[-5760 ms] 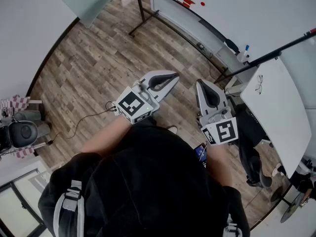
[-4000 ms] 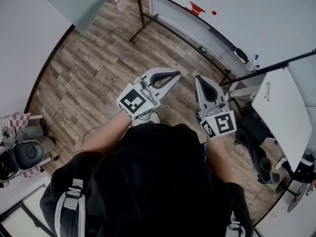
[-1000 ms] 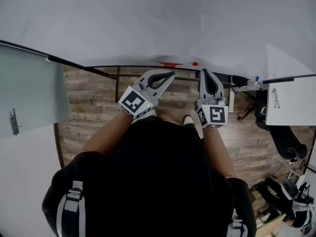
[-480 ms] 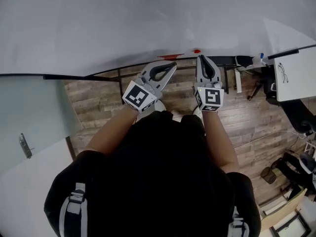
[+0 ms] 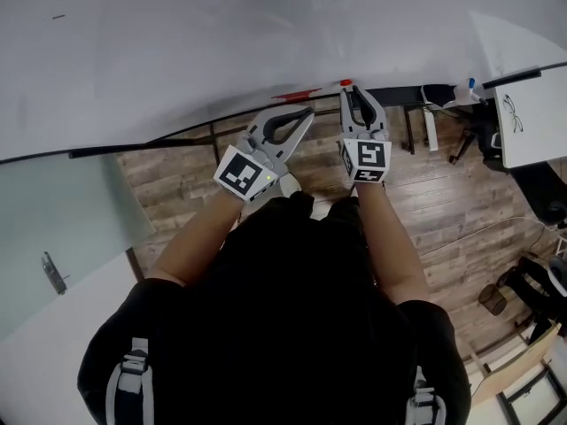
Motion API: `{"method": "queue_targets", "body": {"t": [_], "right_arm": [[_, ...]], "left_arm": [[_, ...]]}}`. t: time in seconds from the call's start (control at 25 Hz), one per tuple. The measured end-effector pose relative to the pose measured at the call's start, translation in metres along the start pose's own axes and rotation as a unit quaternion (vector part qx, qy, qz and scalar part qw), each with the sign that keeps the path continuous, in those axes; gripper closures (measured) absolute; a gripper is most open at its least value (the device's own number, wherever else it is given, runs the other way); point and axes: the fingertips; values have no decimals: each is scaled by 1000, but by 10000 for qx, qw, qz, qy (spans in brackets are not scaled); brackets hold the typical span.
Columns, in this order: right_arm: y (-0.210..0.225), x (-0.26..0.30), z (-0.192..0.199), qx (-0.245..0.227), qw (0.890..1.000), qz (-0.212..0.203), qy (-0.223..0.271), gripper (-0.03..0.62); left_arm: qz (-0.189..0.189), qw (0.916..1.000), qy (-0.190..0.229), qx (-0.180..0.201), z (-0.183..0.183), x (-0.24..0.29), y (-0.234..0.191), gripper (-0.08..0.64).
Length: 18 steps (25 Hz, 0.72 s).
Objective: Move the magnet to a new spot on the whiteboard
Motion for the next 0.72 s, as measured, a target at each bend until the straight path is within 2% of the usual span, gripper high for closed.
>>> {"method": "queue_targets", "body": {"t": [0.36, 0.72], "right_arm": [[9, 15, 13, -9, 10000, 42, -62, 477], [9, 21, 30, 53, 9998, 85, -193, 472]], "left_arm": [[24, 10000, -65, 21, 5, 6, -1, 555], [-27, 10000, -75, -27, 8, 6, -5, 555]]}}
Point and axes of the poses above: the fingertips, and each gripper's own axes: x forward along the fingers, y to its right, z out of its underside, and after that the axes turned 4 degrees about x, right-handed
